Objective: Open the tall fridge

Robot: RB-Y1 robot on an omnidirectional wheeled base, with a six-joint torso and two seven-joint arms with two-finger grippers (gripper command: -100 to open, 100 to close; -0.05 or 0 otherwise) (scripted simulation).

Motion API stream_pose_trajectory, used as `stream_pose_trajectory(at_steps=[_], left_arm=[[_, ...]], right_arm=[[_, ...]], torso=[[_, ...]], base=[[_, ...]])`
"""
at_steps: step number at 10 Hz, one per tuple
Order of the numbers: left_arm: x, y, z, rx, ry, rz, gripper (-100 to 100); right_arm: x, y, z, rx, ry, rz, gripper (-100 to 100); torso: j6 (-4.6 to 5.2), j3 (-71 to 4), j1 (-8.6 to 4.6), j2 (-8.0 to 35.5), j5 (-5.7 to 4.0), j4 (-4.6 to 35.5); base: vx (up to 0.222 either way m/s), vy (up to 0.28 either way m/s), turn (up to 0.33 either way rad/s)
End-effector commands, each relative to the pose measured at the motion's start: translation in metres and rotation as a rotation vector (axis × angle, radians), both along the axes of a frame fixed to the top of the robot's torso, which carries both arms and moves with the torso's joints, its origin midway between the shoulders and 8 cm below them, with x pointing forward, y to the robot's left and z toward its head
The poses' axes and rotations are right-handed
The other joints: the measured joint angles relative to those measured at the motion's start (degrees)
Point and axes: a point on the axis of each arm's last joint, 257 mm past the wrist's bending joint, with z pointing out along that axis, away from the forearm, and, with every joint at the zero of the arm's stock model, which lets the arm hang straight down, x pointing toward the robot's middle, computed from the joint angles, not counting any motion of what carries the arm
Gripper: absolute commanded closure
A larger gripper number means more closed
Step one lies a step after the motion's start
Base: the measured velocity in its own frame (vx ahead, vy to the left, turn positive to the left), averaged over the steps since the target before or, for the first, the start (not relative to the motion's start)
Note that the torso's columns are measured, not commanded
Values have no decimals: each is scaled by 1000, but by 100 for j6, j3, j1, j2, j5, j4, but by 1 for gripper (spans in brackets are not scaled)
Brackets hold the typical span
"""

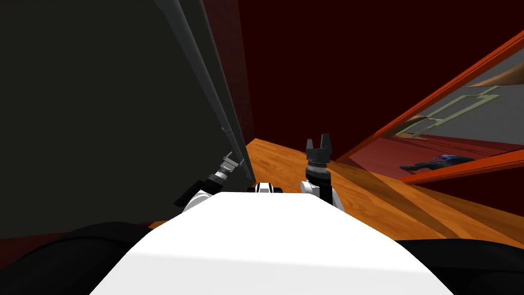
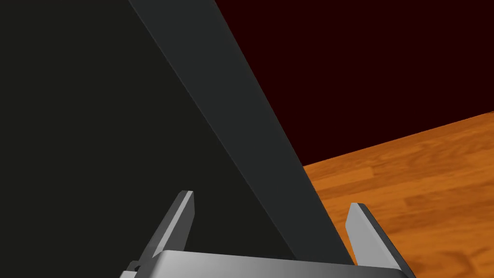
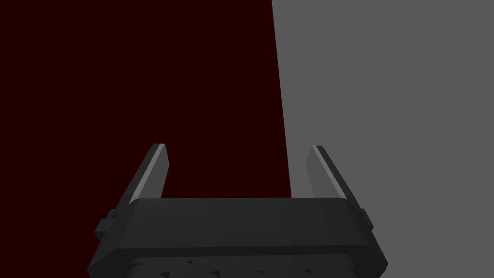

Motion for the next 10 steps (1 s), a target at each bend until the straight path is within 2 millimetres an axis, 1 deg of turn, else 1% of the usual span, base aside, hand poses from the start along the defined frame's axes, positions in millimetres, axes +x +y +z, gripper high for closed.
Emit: stream_pose_trajectory(at_steps=[1,2,3,4,6,7,8,9,10], left_arm=[[-4,10,-7,-38,46,2,-100],[-7,9,1,-56,44,-8,-100],[-10,5,14,-66,26,-22,-100],[-12,1,24,-70,11,-32,-100],[-17,-7,45,-76,-25,-53,-100],[-18,-10,51,-77,-37,-59,-100],[-17,-8,41,-77,-18,-48,-100],[-20,-7,46,-85,-20,-50,-100],[-18,-8,44,-80,-20,-49,-100]], right_arm=[[0,0,0,0,0,0,0],[0,0,0,0,0,0,0],[0,0,0,0,0,0,0],[0,0,0,0,0,0,0],[0,0,0,0,0,0,0],[0,0,0,0,0,0,0],[0,0,0,0,0,0,0],[0,0,0,0,0,0,0],[0,0,0,0,0,0,0]], torso=[[2,-18,21,-29,9,-12],[1,-28,22,-42,8,-15],[2,-27,22,-40,7,-13],[1,-12,13,-14,4,-6],[6,17,-17,33,-9,16],[18,20,-42,41,-22,25],[19,13,-50,29,-25,20],[8,1,-30,5,-14,6],[1,-27,-11,-44,-4,-11]], base=[[213,-8,72],[225,15,75],[176,18,41],[105,-9,15],[38,-12,27],[7,8,2],[1,9,-1],[112,-17,38],[63,-8,49]])
